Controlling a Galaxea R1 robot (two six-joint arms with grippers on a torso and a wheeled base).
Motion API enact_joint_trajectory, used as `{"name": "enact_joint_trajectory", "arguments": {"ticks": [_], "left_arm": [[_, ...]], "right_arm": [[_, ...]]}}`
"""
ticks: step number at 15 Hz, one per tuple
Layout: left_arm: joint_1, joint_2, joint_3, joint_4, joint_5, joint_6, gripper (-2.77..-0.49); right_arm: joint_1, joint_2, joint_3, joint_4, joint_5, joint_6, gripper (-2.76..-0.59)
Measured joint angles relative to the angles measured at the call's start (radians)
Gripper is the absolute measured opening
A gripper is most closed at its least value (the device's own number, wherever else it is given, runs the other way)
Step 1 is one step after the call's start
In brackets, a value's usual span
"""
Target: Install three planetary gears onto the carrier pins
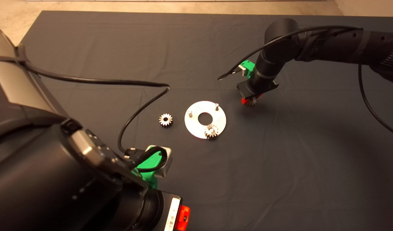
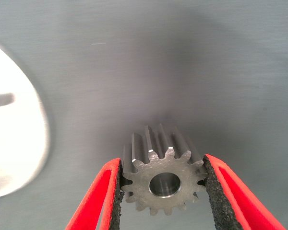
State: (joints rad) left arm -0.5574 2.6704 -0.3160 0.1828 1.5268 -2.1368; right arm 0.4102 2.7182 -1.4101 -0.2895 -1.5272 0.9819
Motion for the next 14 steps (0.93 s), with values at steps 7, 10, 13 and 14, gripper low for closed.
{"name": "enact_joint_trajectory", "arguments": {"ticks": [7,10,13,14], "left_arm": [[0.0,0.0,0.0,0.0,0.0,0.0,-0.49],[0.0,0.0,0.0,0.0,0.0,0.0,-0.49],[0.0,0.0,0.0,0.0,0.0,0.0,-0.49],[0.0,0.0,0.0,0.0,0.0,0.0,-0.49]], "right_arm": [[0.002,0.106,-0.074,0.037,0.0,0.007,-2.31],[0.006,0.142,-0.103,0.038,0.001,0.007,-2.31],[0.012,0.164,-0.115,0.043,0.001,0.007,-2.31],[0.017,0.167,-0.116,0.044,0.002,0.007,-2.31]]}}
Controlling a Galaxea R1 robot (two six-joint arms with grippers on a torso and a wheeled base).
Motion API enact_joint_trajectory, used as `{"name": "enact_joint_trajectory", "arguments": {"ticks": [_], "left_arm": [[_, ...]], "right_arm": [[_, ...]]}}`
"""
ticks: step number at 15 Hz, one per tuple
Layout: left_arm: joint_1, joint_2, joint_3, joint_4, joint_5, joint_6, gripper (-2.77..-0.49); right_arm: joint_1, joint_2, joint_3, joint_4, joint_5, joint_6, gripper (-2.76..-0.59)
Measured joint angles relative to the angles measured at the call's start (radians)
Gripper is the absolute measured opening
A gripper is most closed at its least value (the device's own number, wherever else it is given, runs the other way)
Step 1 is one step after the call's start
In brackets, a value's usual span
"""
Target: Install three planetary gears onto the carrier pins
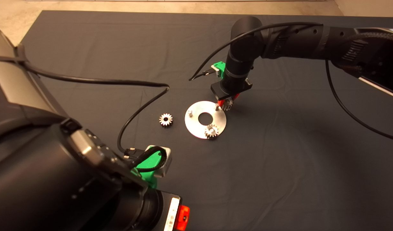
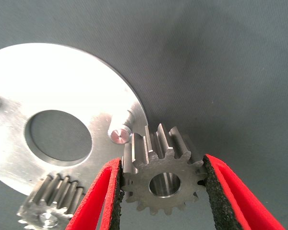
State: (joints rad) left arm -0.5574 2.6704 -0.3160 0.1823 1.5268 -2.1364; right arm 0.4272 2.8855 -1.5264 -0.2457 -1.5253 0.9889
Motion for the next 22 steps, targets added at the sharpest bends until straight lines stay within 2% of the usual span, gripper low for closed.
{"name": "enact_joint_trajectory", "arguments": {"ticks": [3,9,22], "left_arm": [[0.0,0.0,0.0,0.0,0.0,0.0,-0.49],[0.0,0.0,0.0,0.0,0.0,0.0,-0.49],[0.0,0.0,0.009,0.0,0.0,0.0,-0.49]], "right_arm": [[0.019,0.007,-0.005,0.001,-0.002,0.0,-2.31],[0.019,0.032,-0.01,0.001,-0.001,0.0,-2.31],[0.014,0.035,-0.017,0.001,-0.001,-0.005,-2.31]]}}
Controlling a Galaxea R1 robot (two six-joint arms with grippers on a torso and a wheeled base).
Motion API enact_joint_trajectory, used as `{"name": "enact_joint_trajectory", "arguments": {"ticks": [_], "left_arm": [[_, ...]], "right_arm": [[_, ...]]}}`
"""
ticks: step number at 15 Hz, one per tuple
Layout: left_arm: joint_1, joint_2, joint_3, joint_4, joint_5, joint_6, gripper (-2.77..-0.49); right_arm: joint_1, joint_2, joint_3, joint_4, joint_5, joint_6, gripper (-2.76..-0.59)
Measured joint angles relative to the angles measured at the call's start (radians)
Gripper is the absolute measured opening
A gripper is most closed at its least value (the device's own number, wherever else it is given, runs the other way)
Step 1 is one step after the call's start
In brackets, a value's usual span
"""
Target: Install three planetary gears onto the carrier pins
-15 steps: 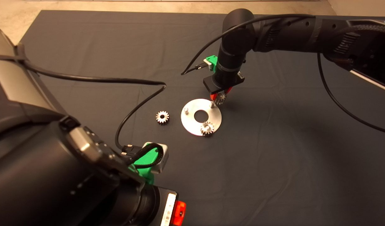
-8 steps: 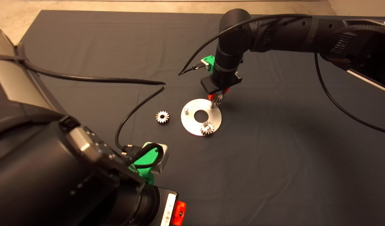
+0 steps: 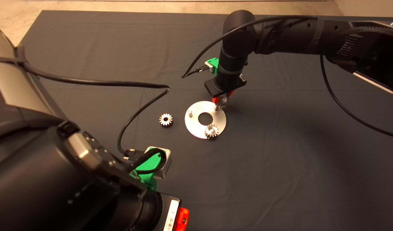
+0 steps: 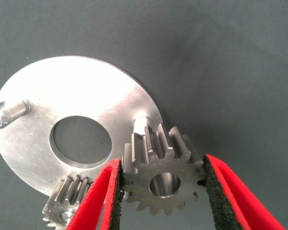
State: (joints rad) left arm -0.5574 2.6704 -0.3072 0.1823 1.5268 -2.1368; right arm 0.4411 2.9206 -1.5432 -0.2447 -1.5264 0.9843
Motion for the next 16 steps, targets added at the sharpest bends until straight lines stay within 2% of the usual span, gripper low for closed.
{"name": "enact_joint_trajectory", "arguments": {"ticks": [7,16], "left_arm": [[0.0,0.0,0.0,0.0,0.0,-0.003,-0.49],[0.0,0.0,0.0,0.0,0.0,-0.003,-0.49]], "right_arm": [[-0.002,0.0,-0.009,0.0,0.0,-0.004,-2.31],[-0.026,0.0,-0.009,0.0,0.0,-0.003,-2.31]]}}
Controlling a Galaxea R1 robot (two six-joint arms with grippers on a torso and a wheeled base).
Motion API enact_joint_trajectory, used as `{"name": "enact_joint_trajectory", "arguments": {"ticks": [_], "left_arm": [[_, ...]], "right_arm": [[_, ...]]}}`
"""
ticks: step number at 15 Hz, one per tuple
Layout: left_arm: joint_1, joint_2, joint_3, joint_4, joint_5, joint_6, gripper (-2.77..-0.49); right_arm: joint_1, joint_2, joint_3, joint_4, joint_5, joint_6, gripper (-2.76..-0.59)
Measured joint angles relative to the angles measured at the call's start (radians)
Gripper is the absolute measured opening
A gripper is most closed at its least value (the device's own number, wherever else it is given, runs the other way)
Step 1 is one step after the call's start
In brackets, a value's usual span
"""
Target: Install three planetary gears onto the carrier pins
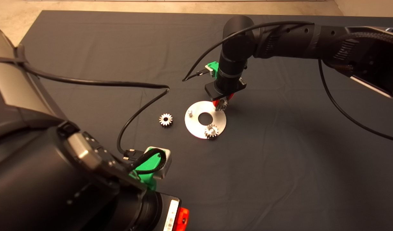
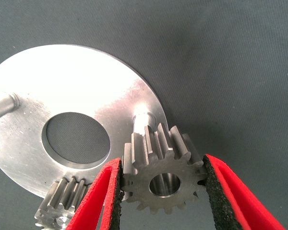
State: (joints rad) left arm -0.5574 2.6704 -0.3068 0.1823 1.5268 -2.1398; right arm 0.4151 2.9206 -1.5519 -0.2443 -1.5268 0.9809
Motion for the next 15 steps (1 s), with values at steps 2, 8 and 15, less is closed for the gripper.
{"name": "enact_joint_trajectory", "arguments": {"ticks": [2,8,15], "left_arm": [[0.0,0.0,0.0,0.0,0.0,0.0,-0.49],[0.0,0.0,0.0,0.0,0.0,0.0,-0.49],[0.0,0.0,0.0,0.0,0.0,0.0,-0.49]], "right_arm": [[0.0,0.0,0.0,0.0,0.0,0.0,-2.31],[0.0,0.0,0.0,0.0,0.0,0.0,-2.31],[0.0,0.0,-0.001,0.0,0.062,-0.001,-2.31]]}}
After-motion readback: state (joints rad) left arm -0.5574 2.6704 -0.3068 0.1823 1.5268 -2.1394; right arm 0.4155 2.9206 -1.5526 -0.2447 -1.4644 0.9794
